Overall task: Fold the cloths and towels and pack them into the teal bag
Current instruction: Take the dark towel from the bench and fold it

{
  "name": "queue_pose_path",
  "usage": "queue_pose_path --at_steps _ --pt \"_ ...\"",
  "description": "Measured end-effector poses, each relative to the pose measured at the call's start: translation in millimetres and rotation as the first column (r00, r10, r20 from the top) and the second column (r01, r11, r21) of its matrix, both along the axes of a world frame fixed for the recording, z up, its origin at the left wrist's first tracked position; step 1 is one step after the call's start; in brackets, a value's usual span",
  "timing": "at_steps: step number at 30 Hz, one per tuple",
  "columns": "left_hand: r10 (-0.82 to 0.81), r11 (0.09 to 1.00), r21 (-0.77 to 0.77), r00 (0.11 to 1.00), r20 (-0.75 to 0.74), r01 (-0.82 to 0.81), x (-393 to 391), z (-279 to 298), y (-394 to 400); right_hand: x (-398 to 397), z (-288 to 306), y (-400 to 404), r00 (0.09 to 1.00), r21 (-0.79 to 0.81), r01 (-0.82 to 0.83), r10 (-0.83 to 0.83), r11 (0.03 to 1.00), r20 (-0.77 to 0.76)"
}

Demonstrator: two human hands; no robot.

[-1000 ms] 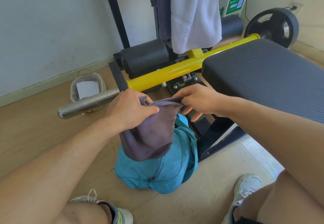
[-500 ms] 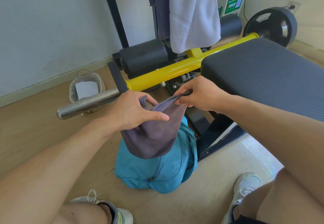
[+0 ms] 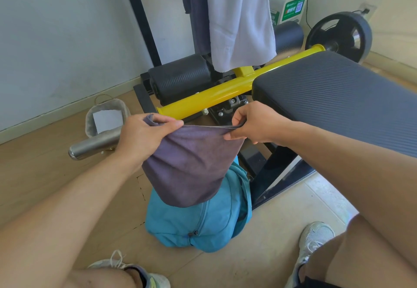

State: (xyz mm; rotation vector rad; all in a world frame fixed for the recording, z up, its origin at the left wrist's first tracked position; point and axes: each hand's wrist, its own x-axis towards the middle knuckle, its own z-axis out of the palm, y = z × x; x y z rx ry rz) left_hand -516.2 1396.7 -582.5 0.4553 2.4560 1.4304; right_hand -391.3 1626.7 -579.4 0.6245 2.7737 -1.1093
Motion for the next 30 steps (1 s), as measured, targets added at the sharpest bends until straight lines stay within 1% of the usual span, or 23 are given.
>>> queue_pose_path --at_steps 3,6,9,11,12,14,16,19,22,25,27,30 --pt "0.079 0.995 -0.056 0.997 -0.006 -0.079 -8 -4 -4 2 -2 2 0.999 0.013 -0.001 0.000 1.000 0.044" --pt "0.078 0.987 -0.139 0.997 -0.022 -0.080 -12 -8 -7 2 -5 3 0.997 -0.001 0.013 -0.013 1.000 0.071" --pt "0.083 0.960 -0.261 0.995 -0.063 -0.097 -15 -11 -9 0 -5 4 0.996 -0.030 0.080 -0.079 0.996 0.031" --pt "0.120 0.956 -0.262 0.990 -0.071 -0.135 -17 -11 -10 0 -4 7 0.995 -0.033 0.102 -0.103 0.994 -0.006" --pt "0.144 0.957 -0.244 0.987 -0.066 -0.156 -17 -11 -10 1 -3 7 0.996 -0.005 0.088 -0.088 0.996 0.003" --pt "0.172 0.967 -0.188 0.985 -0.025 -0.174 -16 -10 -9 2 -5 5 0.998 0.058 0.026 -0.029 0.998 0.058" --pt "0.173 0.972 -0.163 0.985 0.000 -0.171 -13 -8 -8 3 -8 0 0.992 0.069 -0.046 0.037 0.997 0.117" --pt "0.071 0.984 -0.163 0.997 -0.001 -0.070 -5 -4 -2 0 -10 -10 0.984 0.040 -0.127 0.121 0.991 0.133" --pt "-0.078 0.992 -0.096 0.997 0.018 0.079 11 0 8 -2 -9 -29 0.967 0.008 -0.233 0.230 0.973 0.110" --pt "-0.232 0.967 -0.102 0.972 0.030 0.233 18 4 11 -4 -10 -48 0.948 -0.008 -0.313 0.313 0.950 0.063" --pt "-0.341 0.936 -0.084 0.939 0.045 0.343 20 6 8 -5 -10 -56 0.944 -0.044 -0.329 0.330 0.943 0.008" --pt "-0.407 0.911 -0.049 0.912 0.053 0.409 22 8 7 -6 -9 -57 0.952 -0.063 -0.301 0.297 0.951 -0.072"
